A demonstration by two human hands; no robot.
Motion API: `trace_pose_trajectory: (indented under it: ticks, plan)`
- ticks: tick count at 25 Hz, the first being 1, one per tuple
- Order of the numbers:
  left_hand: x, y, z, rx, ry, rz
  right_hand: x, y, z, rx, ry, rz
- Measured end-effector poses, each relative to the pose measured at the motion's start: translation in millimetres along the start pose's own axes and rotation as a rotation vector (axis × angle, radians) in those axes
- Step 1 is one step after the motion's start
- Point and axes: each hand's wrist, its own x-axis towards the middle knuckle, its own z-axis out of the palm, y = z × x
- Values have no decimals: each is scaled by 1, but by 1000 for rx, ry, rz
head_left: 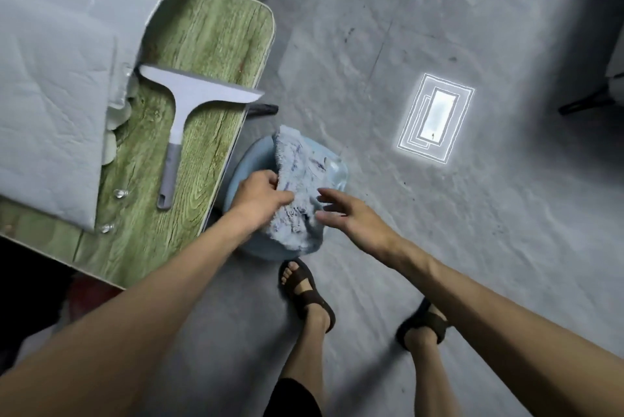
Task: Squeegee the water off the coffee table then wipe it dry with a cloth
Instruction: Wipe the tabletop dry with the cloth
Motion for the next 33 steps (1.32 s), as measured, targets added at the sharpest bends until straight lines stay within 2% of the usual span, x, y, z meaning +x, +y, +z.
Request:
trace_pose_trajectory:
  ticks: [3,5,9,13,15,18,20,23,29,33]
  plan:
    - [-55,85,-4,-7,-108,138,-62,-44,-38,535,84,59]
    - [-98,148,-3,50,-152,253,-113,-73,-76,656,118,75]
    - [-188,283,-1,224,-227,476,-221,-127,-167,642,150,66]
    - [-278,419,20,295,-230,634,-333,-171,-269,638,320,32]
    - [-310,473,35,234,-323,681,-376,-184,-314,635,444,-2]
    - [-345,544,58,80,-563,666,-431,-192,-378,613,577,2]
    - [-348,583,74,43,-606,667,-446,-186,-416,662,641,27]
    - [-327,630,100,47,-520,660,-450,-165,-464,844,667,98]
    - [-250,737,174,226,-598,636,-432,-101,-577,999,825,259]
    - [-220,809,216,294,-590,620,-437,-79,-661,1103,956,229]
